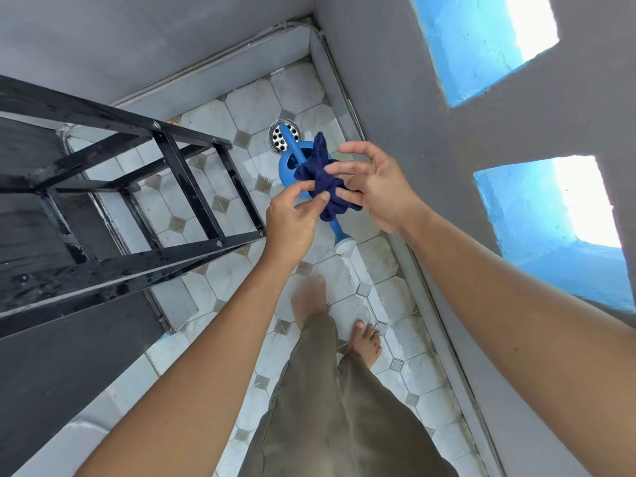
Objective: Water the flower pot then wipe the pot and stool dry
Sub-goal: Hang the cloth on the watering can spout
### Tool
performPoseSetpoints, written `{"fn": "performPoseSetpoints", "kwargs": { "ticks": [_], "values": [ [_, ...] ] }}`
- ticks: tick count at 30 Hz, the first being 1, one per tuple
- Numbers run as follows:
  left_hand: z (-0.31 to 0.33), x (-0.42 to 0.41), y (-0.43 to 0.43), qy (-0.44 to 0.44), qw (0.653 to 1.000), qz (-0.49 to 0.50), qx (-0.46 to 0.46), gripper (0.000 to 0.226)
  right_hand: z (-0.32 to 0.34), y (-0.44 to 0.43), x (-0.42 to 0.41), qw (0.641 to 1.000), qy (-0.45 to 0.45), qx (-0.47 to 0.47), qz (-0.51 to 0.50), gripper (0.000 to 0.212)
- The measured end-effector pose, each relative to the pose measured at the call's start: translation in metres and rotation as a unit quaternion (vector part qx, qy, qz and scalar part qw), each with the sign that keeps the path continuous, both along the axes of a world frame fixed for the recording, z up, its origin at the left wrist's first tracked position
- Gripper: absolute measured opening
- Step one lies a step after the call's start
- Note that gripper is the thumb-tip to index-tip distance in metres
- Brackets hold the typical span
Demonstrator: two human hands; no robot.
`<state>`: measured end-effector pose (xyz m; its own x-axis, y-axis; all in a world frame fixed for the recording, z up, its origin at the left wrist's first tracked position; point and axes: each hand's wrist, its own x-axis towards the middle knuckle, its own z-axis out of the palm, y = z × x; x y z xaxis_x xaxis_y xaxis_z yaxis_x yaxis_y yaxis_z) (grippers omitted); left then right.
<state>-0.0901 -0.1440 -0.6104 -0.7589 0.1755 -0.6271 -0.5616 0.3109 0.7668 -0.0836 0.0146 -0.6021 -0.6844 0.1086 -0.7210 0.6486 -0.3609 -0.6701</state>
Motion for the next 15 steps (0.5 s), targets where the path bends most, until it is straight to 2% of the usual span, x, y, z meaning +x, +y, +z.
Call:
{"fn": "performPoseSetpoints", "kwargs": {
  "ticks": [2,4,10,14,15],
  "values": [
    [-0.001,-0.004,0.001,-0.017,0.999,0.029,0.009,0.025,-0.002,0.001,0.001,1.0,0.001,-0.005,-0.028,0.046],
    [0.003,-0.006,0.004,-0.048,0.995,0.07,0.058,0.021,-0.004,0.003,0.001,0.999,0.008,-0.01,-0.049,0.039],
    [0.013,-0.016,0.01,-0.098,0.974,0.148,0.138,0.025,-0.019,0.002,0.008,0.999,0.001,0.032,0.013,0.023],
    [0.018,-0.021,0.009,-0.145,0.944,0.227,0.193,0.03,-0.024,-0.001,0.025,0.994,-0.054,-0.047,-0.085,0.011],
    [0.02,-0.02,0.009,-0.152,0.937,0.239,0.205,0.029,-0.026,-0.005,0.029,0.992,-0.078,-0.028,-0.098,0.011]
  ]
}}
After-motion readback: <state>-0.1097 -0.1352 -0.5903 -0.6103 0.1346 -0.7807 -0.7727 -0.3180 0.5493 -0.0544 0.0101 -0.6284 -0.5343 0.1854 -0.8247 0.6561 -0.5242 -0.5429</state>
